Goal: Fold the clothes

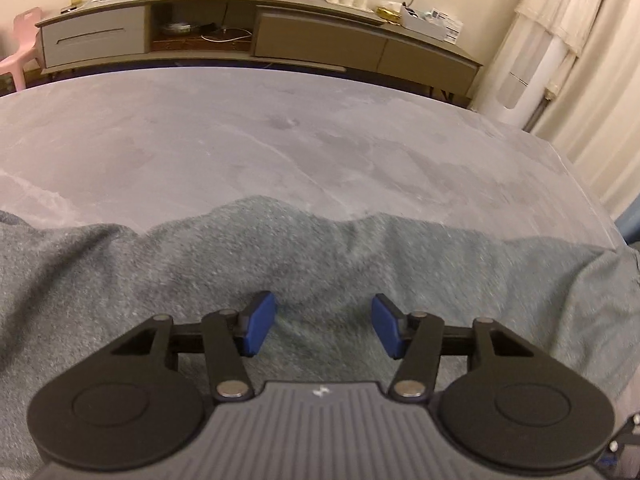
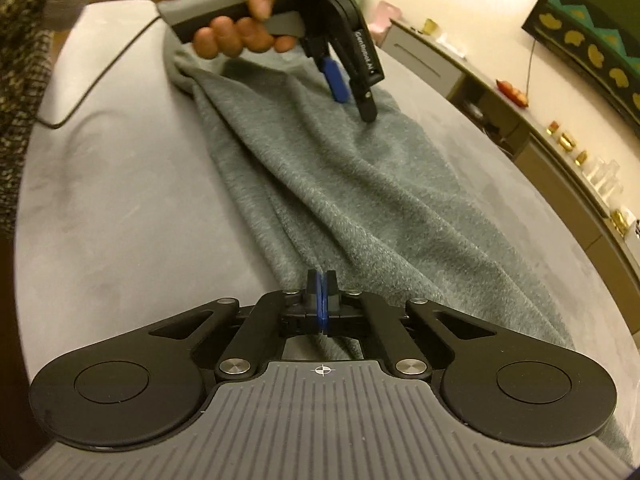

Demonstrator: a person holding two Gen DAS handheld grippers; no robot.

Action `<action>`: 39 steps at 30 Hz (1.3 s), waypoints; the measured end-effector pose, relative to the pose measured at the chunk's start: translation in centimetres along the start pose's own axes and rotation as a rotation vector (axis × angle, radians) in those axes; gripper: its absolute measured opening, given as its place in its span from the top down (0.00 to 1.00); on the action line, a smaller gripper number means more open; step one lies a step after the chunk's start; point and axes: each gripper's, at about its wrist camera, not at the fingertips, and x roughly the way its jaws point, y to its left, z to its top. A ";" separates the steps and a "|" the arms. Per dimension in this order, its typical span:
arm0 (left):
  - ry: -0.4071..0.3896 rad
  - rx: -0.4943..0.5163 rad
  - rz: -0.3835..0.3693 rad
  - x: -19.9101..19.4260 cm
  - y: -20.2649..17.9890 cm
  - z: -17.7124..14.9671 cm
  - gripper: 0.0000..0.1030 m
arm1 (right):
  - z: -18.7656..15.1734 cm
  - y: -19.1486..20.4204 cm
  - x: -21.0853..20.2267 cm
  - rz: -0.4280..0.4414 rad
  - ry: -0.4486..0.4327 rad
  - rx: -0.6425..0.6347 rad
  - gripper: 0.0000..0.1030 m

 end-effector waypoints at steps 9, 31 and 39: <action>-0.024 0.041 0.041 -0.5 -1.3 0.4 0.48 | -2.1 0.0 -3.2 0.106 -0.051 0.104 1.00; -0.023 0.129 0.033 1.6 -10.0 2.2 0.63 | -8.5 -7.7 -6.6 0.088 -0.029 0.635 0.72; 0.029 0.352 -0.244 -0.3 -18.8 -0.4 0.46 | -11.1 -15.6 -7.7 -0.181 0.018 0.770 0.51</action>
